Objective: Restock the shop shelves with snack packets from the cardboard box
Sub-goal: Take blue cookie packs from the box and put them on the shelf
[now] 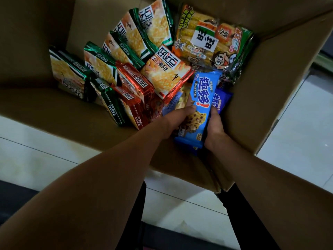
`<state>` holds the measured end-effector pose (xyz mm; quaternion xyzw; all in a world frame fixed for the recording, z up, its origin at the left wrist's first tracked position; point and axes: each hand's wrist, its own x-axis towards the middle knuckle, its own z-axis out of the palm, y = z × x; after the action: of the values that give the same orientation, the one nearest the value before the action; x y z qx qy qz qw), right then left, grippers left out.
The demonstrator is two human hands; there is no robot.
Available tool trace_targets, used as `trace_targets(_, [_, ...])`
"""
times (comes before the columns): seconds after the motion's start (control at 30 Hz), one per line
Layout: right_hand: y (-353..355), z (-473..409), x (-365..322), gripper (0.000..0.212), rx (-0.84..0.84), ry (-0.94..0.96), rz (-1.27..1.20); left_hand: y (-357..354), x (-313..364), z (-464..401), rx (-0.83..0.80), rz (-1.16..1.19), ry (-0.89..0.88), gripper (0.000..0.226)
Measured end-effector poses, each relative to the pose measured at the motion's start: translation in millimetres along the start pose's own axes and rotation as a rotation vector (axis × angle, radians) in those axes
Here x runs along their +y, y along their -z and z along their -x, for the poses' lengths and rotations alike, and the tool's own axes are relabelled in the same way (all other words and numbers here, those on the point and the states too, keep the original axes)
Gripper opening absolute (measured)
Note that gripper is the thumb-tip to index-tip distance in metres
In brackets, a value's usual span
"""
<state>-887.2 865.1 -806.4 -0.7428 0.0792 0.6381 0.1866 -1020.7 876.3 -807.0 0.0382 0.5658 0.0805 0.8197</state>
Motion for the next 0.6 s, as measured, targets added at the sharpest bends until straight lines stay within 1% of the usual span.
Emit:
trace_targets(0.1, [-1.1,10.1,1.4,0.05,-0.03,0.02,0.028,6.7,4.4,10.4,-0.011,-0.04,0.023,0.047])
trace_targets(0.13, [-1.2,14.4,1.8,0.05,-0.028,0.023,0.046,8.1,5.3,12.6,-0.027,-0.046,0.027,0.05])
trace_targets(0.23, [-2.8,28.5,1.1,0.05,-0.018,0.002,0.069,5.4,6.4,22.5,-0.08,-0.023,0.056,0.046])
trace_targets(0.4, [-7.9,60.4,-9.8,0.046,-0.026,-0.045,-0.043,-11.3,7.5,46.5,-0.149,0.063,0.077,0.028])
trace_targets(0.5, [-12.7,90.2,-15.4,0.037,-0.134,-0.013,-0.121,-6.2,17.3,72.3,-0.192,0.138,0.034,0.019])
trace_targets(0.6, [-12.2,112.8,-17.4,0.036,-0.312,0.062,-0.151,19.0,41.1,104.4,-0.205,0.145,-0.039,0.021])
